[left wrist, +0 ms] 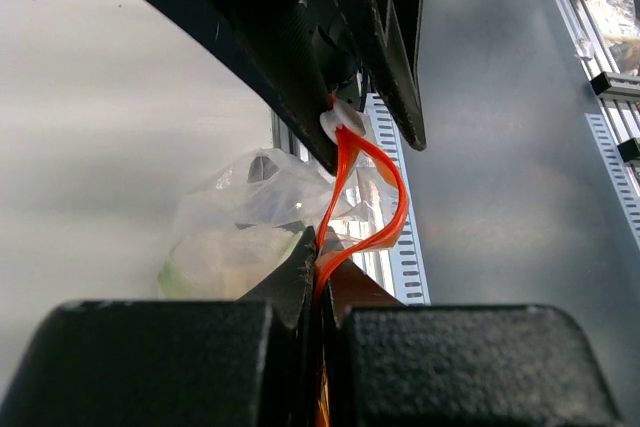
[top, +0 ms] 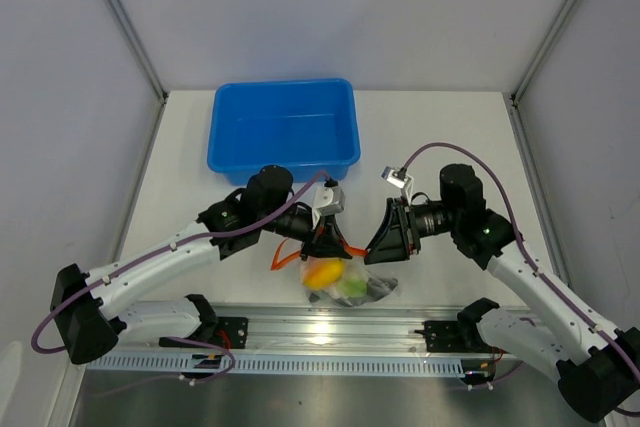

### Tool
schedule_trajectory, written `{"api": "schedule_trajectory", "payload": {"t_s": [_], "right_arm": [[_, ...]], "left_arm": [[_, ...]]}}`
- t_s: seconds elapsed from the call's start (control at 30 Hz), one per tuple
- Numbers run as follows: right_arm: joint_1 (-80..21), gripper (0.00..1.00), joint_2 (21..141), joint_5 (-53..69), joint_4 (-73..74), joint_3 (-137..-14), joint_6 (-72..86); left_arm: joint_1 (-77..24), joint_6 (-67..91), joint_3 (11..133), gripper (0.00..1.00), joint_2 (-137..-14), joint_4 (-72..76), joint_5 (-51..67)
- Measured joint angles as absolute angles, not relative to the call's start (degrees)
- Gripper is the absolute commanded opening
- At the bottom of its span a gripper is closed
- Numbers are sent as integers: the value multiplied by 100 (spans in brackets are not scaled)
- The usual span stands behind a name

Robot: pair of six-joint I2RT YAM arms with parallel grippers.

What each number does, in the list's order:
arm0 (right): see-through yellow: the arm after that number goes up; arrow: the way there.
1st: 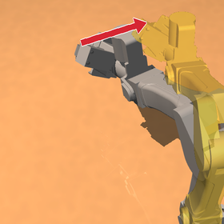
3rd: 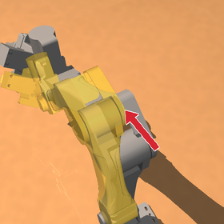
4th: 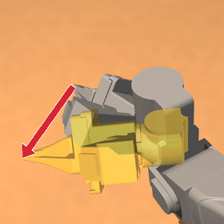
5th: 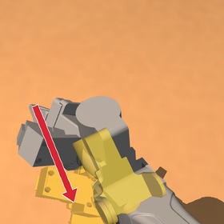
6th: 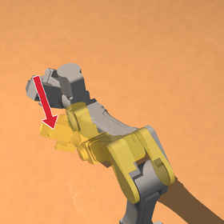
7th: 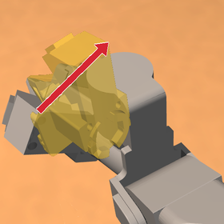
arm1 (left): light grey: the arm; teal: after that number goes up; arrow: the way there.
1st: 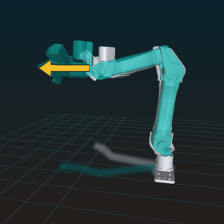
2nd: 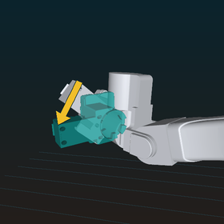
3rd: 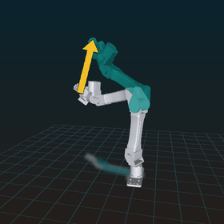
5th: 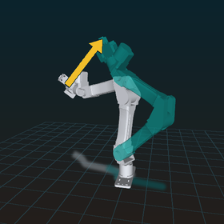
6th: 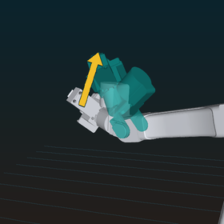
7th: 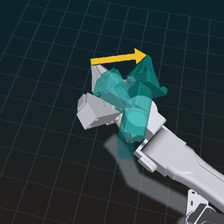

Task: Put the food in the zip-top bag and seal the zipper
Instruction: Adjust the zipper food storage bag at the center of the board.

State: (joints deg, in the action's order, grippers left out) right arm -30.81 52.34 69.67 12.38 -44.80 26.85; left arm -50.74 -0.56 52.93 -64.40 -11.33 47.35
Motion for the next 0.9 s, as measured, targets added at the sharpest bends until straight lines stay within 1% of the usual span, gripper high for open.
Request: {"api": "schedule_trajectory", "payload": {"t_s": [0.03, 0.1, 0.13, 0.23, 0.27, 0.3, 0.33, 0.37, 0.4, 0.43, 0.47, 0.53, 0.57, 0.6, 0.63, 0.67, 0.9], "right_arm": [[-3105, 42, 5253, 6952, 1288, -4480, 2633], [-3155, 40, 5317, 6914, 1393, -4480, 2526], [-3170, 37, 5347, 6893, 1441, -4480, 2484], [-3181, 31, 5398, 6836, 1544, -4480, 2405], [-3181, 20, 5400, 6823, 1575, -4480, 2379], [-3181, 15, 5400, 6814, 1594, -4482, 2338], [-3183, 5, 5400, 6807, 1625, -4486, 2322], [-3188, 0, 5402, 6794, 1647, -4491, 2298], [-3190, 0, 5402, 6781, 1671, -4501, 2279], [-3192, 0, 5402, 6768, 1697, -4515, 2272], [-3192, 0, 5402, 6759, 1717, -4525, 2263], [-3192, 0, 5411, 6702, 1787, -4574, 2241], [-3192, 0, 5422, 6628, 1879, -4628, 2217], [-3197, 0, 5439, 6547, 1973, -4707, 2182], [-3197, 0, 5470, 6442, 2093, -4807, 2126], [-3201, 0, 5502, 6311, 2231, -4921, 2047], [-3632, 0, 5937, 4539, 3756, -6344, 1221]], "left_arm": [[-5070, -56, 5293, 1, -6442, -1133, 4735], [-5061, -56, 5293, 1, -6445, -1135, 4737], [-5059, -56, 5293, 1, -6449, -1142, 4737], [-5052, -56, 5293, 1, -6449, -1177, 4740], [-5048, -56, 5293, 1, -6449, -1179, 4740], [-5046, -56, 5293, 0, -6451, -1179, 4740], [-5043, -56, 5293, 1, -6451, -1181, 4740], [-5039, -56, 5293, 1, -6451, -1186, 4740], [-5033, -56, 5293, 1, -6451, -1192, 4740], [-5026, -56, 5293, 5, -6451, -1197, 4740], [-5026, -58, 5293, 9, -6451, -1201, 4742], [-5015, -69, 5293, 36, -6451, -1205, 4757], [-5009, -78, 5293, 47, -6451, -1210, 4757], [-5006, -102, 5293, 80, -6451, -1214, 4746], [-5006, -123, 5293, 98, -6451, -1210, 4705], [-5004, -67, 5293, 100, -6451, -1210, 4672], [-4995, -23, 5284, 99, -6010, -1260, 4154]]}}
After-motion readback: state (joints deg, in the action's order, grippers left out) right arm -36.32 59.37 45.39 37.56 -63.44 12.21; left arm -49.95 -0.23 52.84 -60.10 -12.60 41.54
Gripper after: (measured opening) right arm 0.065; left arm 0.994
